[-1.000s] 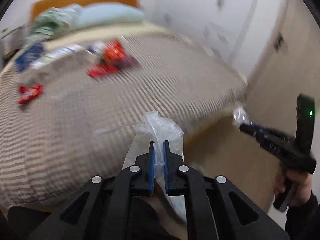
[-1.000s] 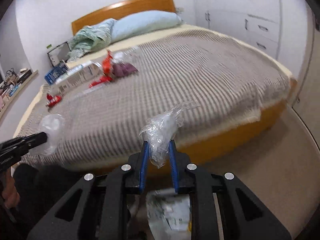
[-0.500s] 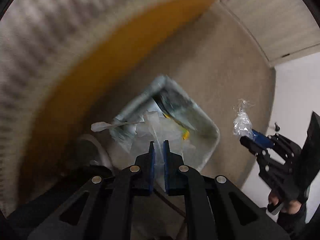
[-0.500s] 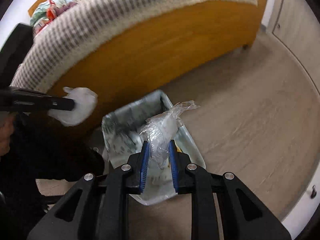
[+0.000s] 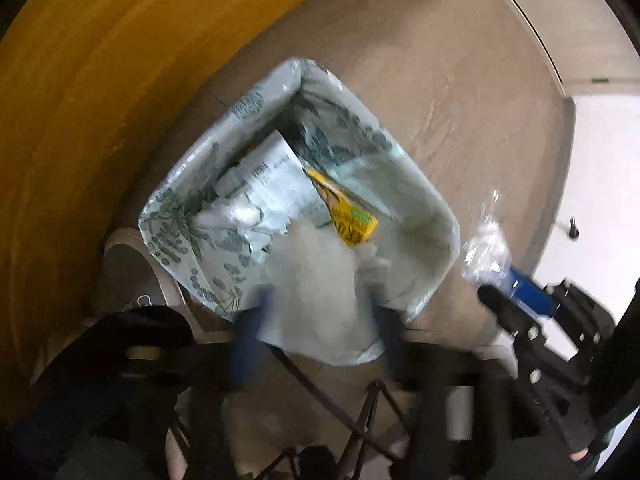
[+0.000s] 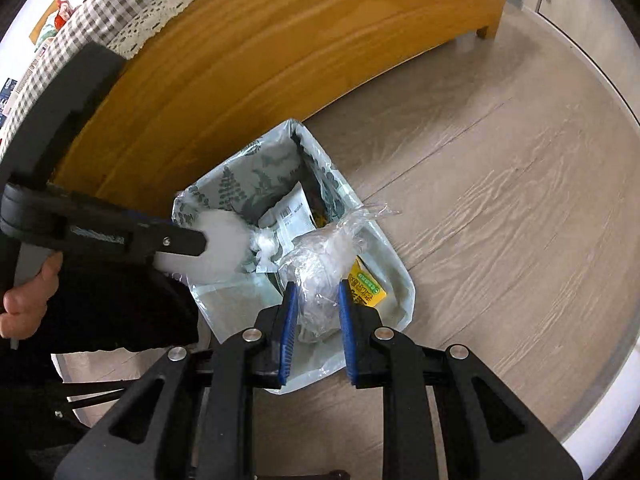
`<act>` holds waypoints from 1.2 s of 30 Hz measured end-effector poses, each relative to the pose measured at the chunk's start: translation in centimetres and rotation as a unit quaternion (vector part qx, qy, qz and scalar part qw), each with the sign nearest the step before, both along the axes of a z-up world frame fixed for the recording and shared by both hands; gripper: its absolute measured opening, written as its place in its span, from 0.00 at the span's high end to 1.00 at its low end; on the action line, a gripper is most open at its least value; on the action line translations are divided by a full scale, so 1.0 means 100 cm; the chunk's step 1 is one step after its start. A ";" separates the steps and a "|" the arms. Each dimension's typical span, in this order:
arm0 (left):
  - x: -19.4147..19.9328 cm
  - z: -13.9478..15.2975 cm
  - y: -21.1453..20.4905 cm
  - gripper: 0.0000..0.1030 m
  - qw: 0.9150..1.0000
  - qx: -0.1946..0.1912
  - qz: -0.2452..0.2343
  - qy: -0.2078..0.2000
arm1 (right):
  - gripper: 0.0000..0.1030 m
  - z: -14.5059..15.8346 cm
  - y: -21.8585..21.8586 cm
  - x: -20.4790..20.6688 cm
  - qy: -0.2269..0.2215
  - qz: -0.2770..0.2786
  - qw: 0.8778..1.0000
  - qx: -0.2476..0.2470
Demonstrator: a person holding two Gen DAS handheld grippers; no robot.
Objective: Collect trash
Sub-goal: 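Carry both plastic pieces into the bin while both tools open to release, then raise both tools from the bin back toward the trash on the bed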
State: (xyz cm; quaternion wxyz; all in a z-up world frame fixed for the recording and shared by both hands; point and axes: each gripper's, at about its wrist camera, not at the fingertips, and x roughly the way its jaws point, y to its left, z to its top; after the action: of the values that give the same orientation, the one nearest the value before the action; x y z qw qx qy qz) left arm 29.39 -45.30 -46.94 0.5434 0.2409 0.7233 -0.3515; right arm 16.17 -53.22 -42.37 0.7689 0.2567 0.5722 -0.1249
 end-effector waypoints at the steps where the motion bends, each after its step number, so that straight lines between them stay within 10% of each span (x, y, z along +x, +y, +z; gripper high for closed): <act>1: 0.000 0.002 -0.001 0.33 1.000 0.000 -0.005 -0.008 | 0.80 -0.001 0.001 0.000 0.001 0.002 1.000 0.001; 16: 0.038 0.075 0.038 0.33 0.992 -0.052 0.074 -0.086 | 0.76 -0.030 0.004 0.059 0.013 0.061 0.998 0.019; 19: 0.040 0.083 0.043 0.33 0.991 -0.059 0.080 -0.093 | 0.41 -0.047 0.005 0.086 0.022 0.072 0.997 0.031; 36: 0.047 0.077 0.045 0.33 0.991 -0.040 0.090 -0.088 | 0.40 -0.027 -0.034 0.041 0.025 -0.022 0.999 0.005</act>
State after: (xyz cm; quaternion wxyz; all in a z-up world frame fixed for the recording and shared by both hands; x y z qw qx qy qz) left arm 34.07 -40.83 -39.25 0.6437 0.1826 0.6767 -0.3072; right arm 20.23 -56.61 -45.06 0.7504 0.2695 0.5858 -0.1450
